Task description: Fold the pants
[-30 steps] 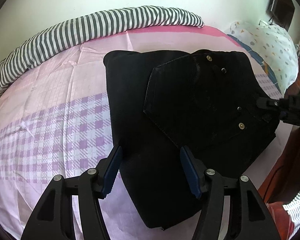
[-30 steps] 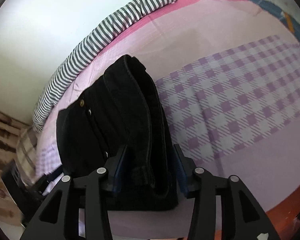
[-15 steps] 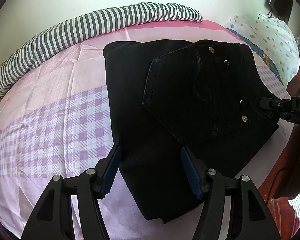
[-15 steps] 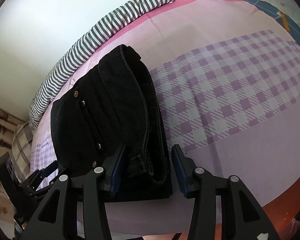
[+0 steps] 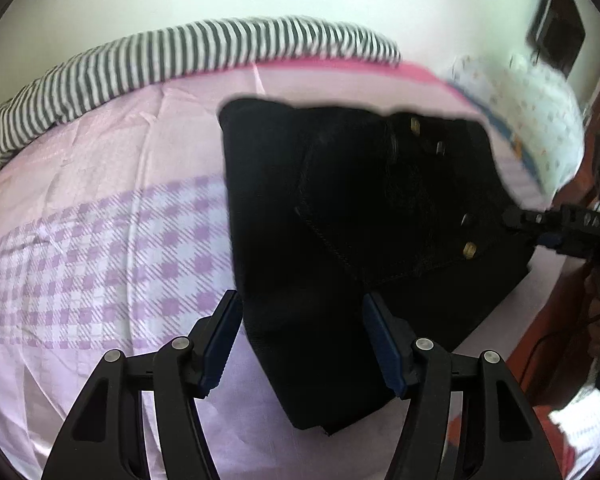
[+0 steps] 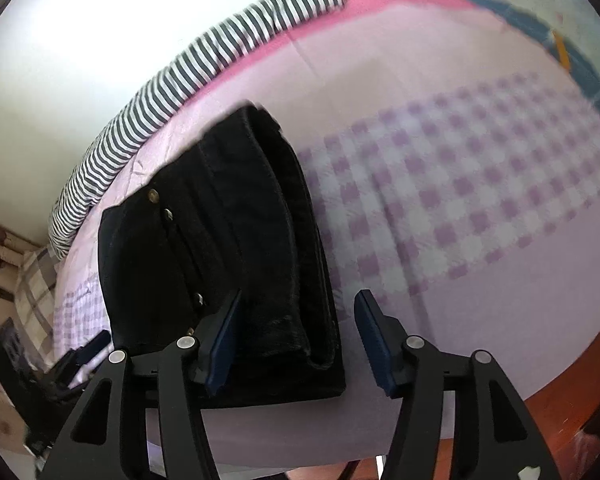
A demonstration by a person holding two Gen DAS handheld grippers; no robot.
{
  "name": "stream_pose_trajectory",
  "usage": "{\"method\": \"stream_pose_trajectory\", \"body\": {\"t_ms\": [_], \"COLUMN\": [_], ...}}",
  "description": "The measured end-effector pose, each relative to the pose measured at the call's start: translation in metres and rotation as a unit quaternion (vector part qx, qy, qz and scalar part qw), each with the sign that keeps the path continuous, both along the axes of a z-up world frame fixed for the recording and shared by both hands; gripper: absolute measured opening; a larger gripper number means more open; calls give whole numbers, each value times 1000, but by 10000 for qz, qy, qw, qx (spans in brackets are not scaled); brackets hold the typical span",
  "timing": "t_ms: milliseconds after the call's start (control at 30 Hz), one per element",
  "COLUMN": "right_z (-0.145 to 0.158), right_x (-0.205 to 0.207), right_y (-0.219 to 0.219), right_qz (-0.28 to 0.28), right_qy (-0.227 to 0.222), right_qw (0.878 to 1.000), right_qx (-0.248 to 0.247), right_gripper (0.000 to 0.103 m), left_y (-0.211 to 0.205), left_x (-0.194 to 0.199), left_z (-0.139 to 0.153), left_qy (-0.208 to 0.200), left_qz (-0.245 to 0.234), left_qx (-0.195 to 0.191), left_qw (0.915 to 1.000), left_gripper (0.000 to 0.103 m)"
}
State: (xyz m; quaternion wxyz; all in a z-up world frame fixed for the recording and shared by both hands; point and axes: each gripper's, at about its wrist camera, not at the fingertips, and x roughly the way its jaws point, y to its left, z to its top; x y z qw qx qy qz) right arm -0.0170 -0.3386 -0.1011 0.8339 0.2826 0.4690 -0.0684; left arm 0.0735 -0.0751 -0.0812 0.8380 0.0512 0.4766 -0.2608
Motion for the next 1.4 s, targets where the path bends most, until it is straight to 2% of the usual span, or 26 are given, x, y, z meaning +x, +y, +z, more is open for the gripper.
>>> {"method": "stream_pose_trajectory", "body": {"t_ms": [133, 233, 367, 533, 700, 933, 1133, 1233, 1400], "right_z": [36, 50, 54, 55, 45, 24, 12, 15, 32], "right_x": [6, 23, 52, 77, 96, 107, 106, 103, 74], "right_y": [6, 13, 24, 41, 47, 36, 35, 37, 38], "right_qz": [137, 341, 604, 970, 1199, 1240, 1253, 1278, 1218], "right_qy": [-407, -541, -580, -586, -435, -212, -103, -120, -183], "right_qw": [9968, 9941, 9907, 9839, 9757, 9782, 9804, 9794, 9803], "right_qx": [-676, -873, -1069, -1384, -1784, -1651, -1515, -1556, -1545], "right_gripper": [54, 54, 54, 53, 53, 53, 53, 53, 53], "left_y": [16, 17, 5, -20, -39, -47, -48, -52, -36], "left_x": [13, 34, 60, 88, 119, 137, 143, 144, 126], "left_z": [19, 25, 35, 39, 21, -3, -18, -15, 9], "left_qy": [-292, -228, -279, -362, -191, -45, 85, 61, -74], "left_qz": [175, 278, 129, -99, -379, -574, -485, -412, -235], "left_qx": [-315, -449, -684, -633, -477, -228, -272, -224, -486], "left_qw": [9989, 9983, 9972, 9973, 9980, 9981, 9984, 9989, 9985], "left_gripper": [63, 63, 63, 63, 63, 63, 63, 63, 63]}}
